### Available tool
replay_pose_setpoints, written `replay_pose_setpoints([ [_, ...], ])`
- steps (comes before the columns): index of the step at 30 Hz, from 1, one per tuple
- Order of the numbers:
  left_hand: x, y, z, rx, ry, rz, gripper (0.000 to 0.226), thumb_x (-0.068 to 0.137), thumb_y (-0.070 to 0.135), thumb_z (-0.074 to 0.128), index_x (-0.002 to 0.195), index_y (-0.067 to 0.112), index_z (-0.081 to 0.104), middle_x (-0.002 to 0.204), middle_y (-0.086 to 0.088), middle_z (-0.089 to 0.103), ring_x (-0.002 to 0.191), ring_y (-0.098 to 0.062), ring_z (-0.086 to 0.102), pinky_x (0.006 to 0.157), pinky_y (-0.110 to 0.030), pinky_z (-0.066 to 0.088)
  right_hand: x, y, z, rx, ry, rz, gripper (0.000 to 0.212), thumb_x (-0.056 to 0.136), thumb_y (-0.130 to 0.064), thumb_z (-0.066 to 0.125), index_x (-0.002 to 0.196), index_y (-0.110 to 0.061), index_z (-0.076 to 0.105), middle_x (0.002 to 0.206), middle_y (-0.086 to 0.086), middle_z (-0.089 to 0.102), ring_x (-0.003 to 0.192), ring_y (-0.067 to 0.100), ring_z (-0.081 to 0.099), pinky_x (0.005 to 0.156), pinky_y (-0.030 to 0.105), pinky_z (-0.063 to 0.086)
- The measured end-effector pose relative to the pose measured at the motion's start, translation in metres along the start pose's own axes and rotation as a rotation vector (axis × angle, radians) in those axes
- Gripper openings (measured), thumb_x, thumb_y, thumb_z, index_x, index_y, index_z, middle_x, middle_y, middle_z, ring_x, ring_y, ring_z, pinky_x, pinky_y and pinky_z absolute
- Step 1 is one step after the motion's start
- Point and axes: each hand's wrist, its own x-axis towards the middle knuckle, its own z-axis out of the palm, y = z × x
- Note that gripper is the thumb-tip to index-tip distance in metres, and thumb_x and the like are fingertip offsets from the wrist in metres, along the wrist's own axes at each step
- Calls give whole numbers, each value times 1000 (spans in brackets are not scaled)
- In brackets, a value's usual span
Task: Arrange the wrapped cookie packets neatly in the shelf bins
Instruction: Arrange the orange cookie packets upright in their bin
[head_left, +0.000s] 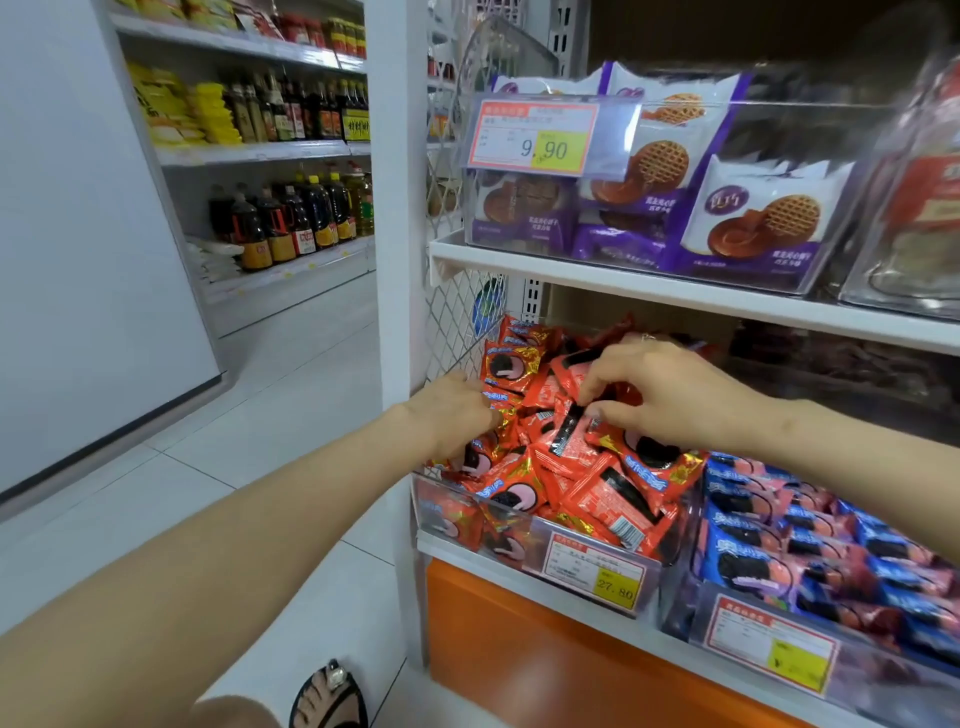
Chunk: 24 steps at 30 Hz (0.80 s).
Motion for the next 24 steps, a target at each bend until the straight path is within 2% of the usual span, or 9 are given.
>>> replay_pose_setpoints([
  [4,3,-1,1,-187,45,-84,34,84,17,63,116,12,54,109,-9,60,104,-29,56,80,-35,44,-12,8,-1,50,68,-20,8,84,-29,67,92,-28,69,89,-13,62,90,9,52,84,35,44],
  [9,-1,5,6,-204,97,-156,45,83,18,63,125,14,46,119,-8,51,100,-29,56,74,-36,43,-25,13,-3,128,125,11,13,81,-36,60,88,-30,69,87,-17,63,87,6,57,76,33,48],
  [12,-1,8,4,-225,96,-197,55,80,15,66,126,10,36,122,-10,45,100,-30,55,67,-36,38,-31,16,-1,163,154,68,5,81,-27,67,85,-29,70,83,-17,62,81,0,56,69,24,45],
  [14,1,6,2,-298,66,-203,61,78,25,72,127,10,37,121,-8,46,104,-29,54,70,-35,41,-36,18,0,159,183,125,7,80,-21,71,84,-26,71,80,-16,62,77,-1,56,67,20,41],
  [17,5,5,1,-296,67,-188,59,81,28,69,130,12,40,122,-8,46,113,-26,48,85,-36,41,-43,22,1,167,217,222,8,78,-22,73,83,-27,69,78,-12,64,75,2,58,66,21,42],
  [20,10,8,4,-199,98,-160,61,82,27,67,134,14,39,126,-9,45,118,-26,42,93,-35,36,-47,25,2,247,195,336,14,76,-30,75,85,-29,65,76,-8,63,73,5,58,64,20,43],
  [22,11,7,4,-241,74,-156,66,79,29,71,134,15,39,126,-9,45,114,-27,47,89,-36,39,-50,23,2,270,144,387,22,70,-41,76,84,-33,60,76,-8,62,70,3,56,62,18,41],
  [24,8,5,1,-333,16,-169,70,76,28,74,135,14,38,128,-9,43,108,-29,52,81,-36,43,-52,18,1,243,78,421,33,64,-53,75,86,-36,57,76,-9,61,71,3,56,63,23,43],
])
